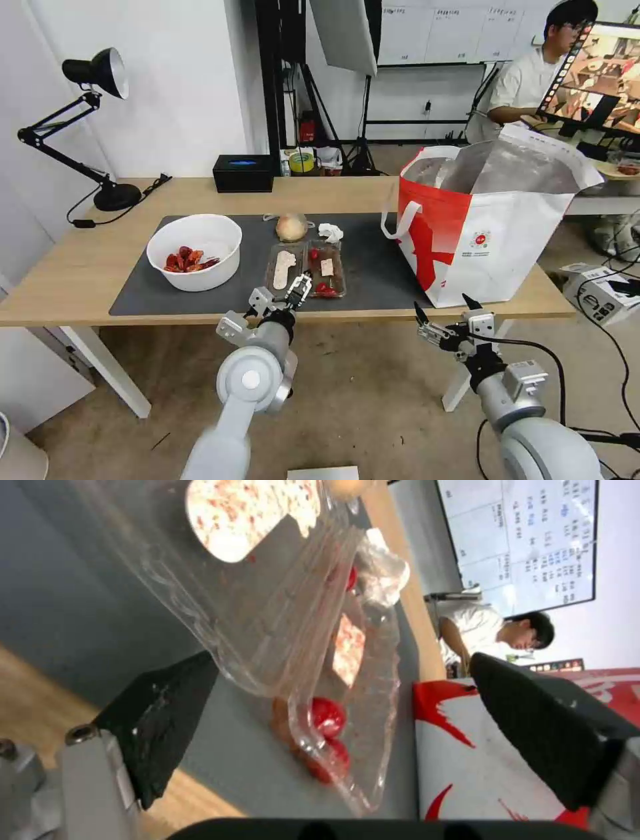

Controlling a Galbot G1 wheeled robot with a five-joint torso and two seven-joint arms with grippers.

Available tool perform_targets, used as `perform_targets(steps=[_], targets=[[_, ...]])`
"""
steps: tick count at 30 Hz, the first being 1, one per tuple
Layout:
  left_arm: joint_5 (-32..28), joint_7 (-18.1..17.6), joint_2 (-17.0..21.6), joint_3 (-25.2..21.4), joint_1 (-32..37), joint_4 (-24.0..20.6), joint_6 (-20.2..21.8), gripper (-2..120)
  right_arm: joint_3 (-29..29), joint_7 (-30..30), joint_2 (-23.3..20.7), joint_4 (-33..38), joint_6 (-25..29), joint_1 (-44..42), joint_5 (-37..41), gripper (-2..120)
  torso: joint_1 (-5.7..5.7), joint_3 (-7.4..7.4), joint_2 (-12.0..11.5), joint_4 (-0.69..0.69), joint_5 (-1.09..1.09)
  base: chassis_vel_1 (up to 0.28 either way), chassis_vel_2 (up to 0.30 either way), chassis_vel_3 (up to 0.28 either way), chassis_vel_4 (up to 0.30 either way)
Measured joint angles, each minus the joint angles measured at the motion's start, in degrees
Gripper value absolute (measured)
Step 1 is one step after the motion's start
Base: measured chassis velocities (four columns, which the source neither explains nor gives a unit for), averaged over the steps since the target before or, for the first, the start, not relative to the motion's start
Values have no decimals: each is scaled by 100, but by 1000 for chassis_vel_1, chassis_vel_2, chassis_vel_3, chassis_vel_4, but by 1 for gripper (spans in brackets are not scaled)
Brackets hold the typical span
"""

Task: Pick up the trash from the table and place it into the takeout bag.

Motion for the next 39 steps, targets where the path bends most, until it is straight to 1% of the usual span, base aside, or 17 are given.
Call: perform_targets(steps=[3,5,6,7,8,11,20,26,29,31,37,39], targets=[[-3,28,7,-4,-3,-12,-47,100,-7,-1,1,-4,0,14,1,100,0,0,0,0,0,0,0,0,0],[-1,154,28,-20,3,-48,-121,100,-14,-1,-2,-14,-1,34,2,100,0,0,0,0,0,0,0,0,0],[-1,154,28,-20,3,-48,-121,100,-14,-1,-2,-14,-1,34,2,100,0,0,0,0,0,0,0,0,0],[6,285,48,-49,8,-80,-179,100,-23,-2,-5,-25,-3,42,3,100,0,0,0,0,0,0,0,0,0],[6,285,48,-49,8,-80,-179,100,-23,-2,-5,-25,-3,42,3,100,0,0,0,0,0,0,0,0,0],[44,477,105,-78,5,-159,-231,100,-46,-4,-9,-41,-5,45,3,100,0,0,0,0,0,0,0,0,0],[65,671,143,-103,26,-314,-294,100,-66,-4,-10,-55,-8,40,3,100,0,0,0,0,0,0,0,0,0],[61,709,84,-73,-16,-275,-334,100,-60,-4,-13,-55,-9,35,3,100,0,0,0,0,0,0,0,0,0],[48,854,15,-49,-44,-254,-349,100,-40,-5,-13,-44,-10,8,3,100,0,0,0,0,0,0,0,0,0],[47,876,-7,-33,-46,-251,-348,100,-36,-4,-12,-42,-10,1,3,100,0,0,0,1,0,0,0,0,0],[60,935,-83,147,-107,-160,-335,100,-30,-4,31,-33,-9,-33,-6,100,0,0,0,0,0,0,0,0,0],[67,933,-82,255,-181,-66,-304,100,-24,-4,59,-22,-4,-60,-18,100,0,0,0,0,0,0,0,0,0]])
